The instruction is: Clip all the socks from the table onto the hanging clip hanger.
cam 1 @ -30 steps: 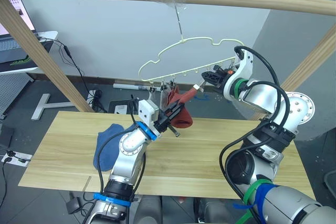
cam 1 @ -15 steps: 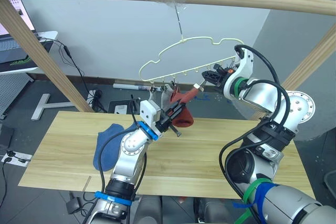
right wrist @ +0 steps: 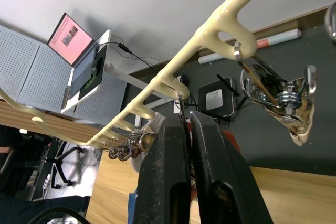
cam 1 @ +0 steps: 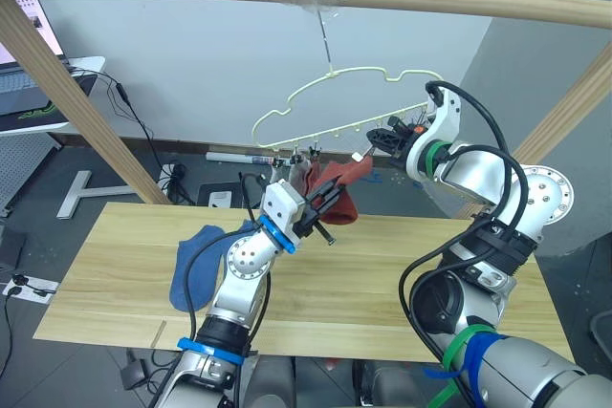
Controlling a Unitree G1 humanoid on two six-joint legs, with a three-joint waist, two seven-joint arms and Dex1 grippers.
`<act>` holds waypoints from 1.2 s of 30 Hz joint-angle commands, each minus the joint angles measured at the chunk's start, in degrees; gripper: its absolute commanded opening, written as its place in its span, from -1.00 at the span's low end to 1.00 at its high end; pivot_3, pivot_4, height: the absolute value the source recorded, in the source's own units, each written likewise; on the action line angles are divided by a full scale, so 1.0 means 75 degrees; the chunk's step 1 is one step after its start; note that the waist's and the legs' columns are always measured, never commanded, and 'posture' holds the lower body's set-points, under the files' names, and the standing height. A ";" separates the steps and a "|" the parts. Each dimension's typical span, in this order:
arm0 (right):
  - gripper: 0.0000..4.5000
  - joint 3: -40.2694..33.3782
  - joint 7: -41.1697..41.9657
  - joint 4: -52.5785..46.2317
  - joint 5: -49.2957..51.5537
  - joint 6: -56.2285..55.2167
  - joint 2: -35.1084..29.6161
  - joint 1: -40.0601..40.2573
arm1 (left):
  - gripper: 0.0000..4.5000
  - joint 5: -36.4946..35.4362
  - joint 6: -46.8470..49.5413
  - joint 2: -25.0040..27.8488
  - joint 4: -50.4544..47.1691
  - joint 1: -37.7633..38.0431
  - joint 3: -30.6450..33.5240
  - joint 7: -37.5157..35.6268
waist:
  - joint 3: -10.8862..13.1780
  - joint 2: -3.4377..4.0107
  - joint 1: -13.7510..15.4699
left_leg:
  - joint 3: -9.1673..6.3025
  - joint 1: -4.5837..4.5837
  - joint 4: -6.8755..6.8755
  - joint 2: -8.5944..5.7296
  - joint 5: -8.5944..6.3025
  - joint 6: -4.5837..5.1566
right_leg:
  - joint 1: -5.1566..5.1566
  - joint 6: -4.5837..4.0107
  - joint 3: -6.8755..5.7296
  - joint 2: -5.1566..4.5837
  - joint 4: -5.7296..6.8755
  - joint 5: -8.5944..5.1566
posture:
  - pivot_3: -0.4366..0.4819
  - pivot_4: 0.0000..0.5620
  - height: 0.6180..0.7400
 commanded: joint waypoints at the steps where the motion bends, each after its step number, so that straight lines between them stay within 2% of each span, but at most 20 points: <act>1: -1.00 -0.0161 -0.0202 -0.0049 0.0027 0.0056 0.1201 -0.0285 | -0.98 0.0107 -0.0287 -0.0039 -0.0061 -0.0196 0.0023 0.0217 | 0.0000 0.0000 -0.0001 | 0.0000 0.0000 0.0000 0.0000 0.0000 0.0000 | 0.0000 0.0000 0.0000 0.0000 0.0000 0.0000 | 0.40 -0.42 1.00; 4: -1.00 -0.0196 -0.0180 -0.0014 0.0091 0.0048 0.1180 -0.0311 | -0.98 0.0088 -0.0295 -0.0015 -0.0035 -0.0177 -0.0025 0.0242 | 0.0000 0.0000 -0.0002 | 0.0002 0.0000 0.0000 0.0000 0.0000 0.0000 | 0.0000 0.0000 0.0003 0.0000 -0.0001 0.0000 | 0.40 -0.43 1.00; 7: -0.68 -0.0196 -0.0128 0.0010 0.0181 0.0024 0.1116 -0.0336 | -1.00 0.0103 -0.0298 0.0017 -0.0010 -0.0135 -0.0058 0.0242 | 0.0000 0.0000 -0.0006 | 0.0002 -0.0001 0.0000 0.0000 0.0000 0.0000 | 0.0000 0.0000 0.0001 0.0000 -0.0001 0.0000 | 0.40 -0.43 1.00; 10: -0.14 -0.0246 -0.0124 0.0050 0.0256 0.0027 0.1045 -0.0363 | -1.00 0.0093 -0.0277 0.0018 0.0003 -0.0149 -0.0082 0.0238 | 0.0000 0.0000 -0.0025 | 0.0003 0.0000 0.0000 0.0000 0.0000 0.0000 | -0.0002 0.0000 0.0003 0.0000 0.0000 0.0000 | 0.40 -0.43 1.00; 17: 0.89 -0.0211 0.0083 0.0045 0.0613 0.0035 0.0816 -0.0475 | -1.00 0.0027 -0.0156 -0.0011 0.0170 -0.0260 -0.0049 0.0270 | 0.0001 0.0001 -0.0039 | 0.0007 -0.0001 -0.0003 0.0001 0.0000 0.0000 | -0.0009 0.0000 0.0005 0.0001 0.0001 0.0000 | 0.37 -0.43 1.00; 18: 0.97 -0.0216 0.0105 0.0026 0.0687 0.0049 0.0812 -0.0498 | -1.00 0.0016 -0.0131 -0.0020 0.0204 -0.0280 -0.0026 0.0291 | 0.0001 0.0001 -0.0042 | 0.0007 -0.0001 -0.0003 0.0001 0.0000 0.0001 | -0.0009 0.0000 0.0005 0.0001 0.0001 0.0000 | 0.37 -0.43 1.00; 23: 0.97 -0.0135 0.0078 -0.0052 0.1042 0.0057 0.0655 -0.0412 | -1.00 -0.0062 -0.0028 -0.0001 0.0337 -0.0317 -0.0003 0.0229 | 0.0001 0.0001 -0.0047 | 0.0007 -0.0001 -0.0003 0.0001 0.0000 0.0001 | -0.0009 0.0000 0.0006 0.0001 0.0001 0.0000 | 0.36 -0.43 1.00; 27: 1.00 -0.0070 -0.0012 -0.0261 0.1485 0.0057 0.0436 -0.0138 | -0.59 -0.0688 0.0885 0.0050 0.0264 -0.0191 0.0182 -0.0051 | 0.0001 0.0001 -0.0065 | 0.0007 -0.0002 -0.0004 0.0001 0.0000 0.0001 | -0.0009 0.0000 0.0005 0.0001 0.0001 0.0000 | 0.34 -0.42 1.00; 30: 1.00 0.0253 0.0013 -0.0542 0.1807 0.0057 0.0198 0.0263 | -0.24 -0.1589 0.2407 0.0085 -0.0182 0.0013 0.0515 -0.0182 | 0.0001 0.0001 -0.0119 | 0.0006 -0.0002 -0.0004 0.0002 0.0000 0.0001 | -0.0010 0.0000 0.0005 0.0002 0.0001 0.0000 | 0.33 -0.42 1.00; 33: 1.00 0.0606 0.0064 -0.0854 0.2060 0.0057 0.0022 0.0707 | 0.20 -0.2111 0.3851 0.0452 -0.0694 0.0249 0.0604 -0.0530 | 0.0001 0.0001 -0.0209 | 0.0001 -0.0004 -0.0004 0.0004 0.0000 0.0001 | -0.0008 0.0001 0.0000 0.0002 0.0002 0.0000 | 0.33 -0.41 1.00; 34: 1.00 0.0766 0.0130 -0.0988 0.2117 0.0057 -0.0089 0.0879 | 0.29 -0.2162 0.4148 0.0664 -0.0866 0.0317 0.0656 -0.0626 | 0.0001 0.0001 -0.0231 | 0.0000 -0.0004 -0.0004 0.0004 0.0000 0.0001 | -0.0009 0.0001 0.0000 0.0002 0.0003 0.0000 | 0.33 -0.41 1.00; 36: 1.00 0.1183 0.0397 -0.1296 0.2039 0.0057 -0.0409 0.1164 | 0.29 -0.2287 0.4855 0.1050 -0.1211 0.0400 0.0740 -0.0744 | 0.0001 0.0002 -0.0288 | -0.0001 -0.0004 -0.0005 0.0005 0.0000 0.0001 | -0.0010 0.0001 -0.0001 0.0003 0.0003 0.0000 | 0.33 -0.41 1.00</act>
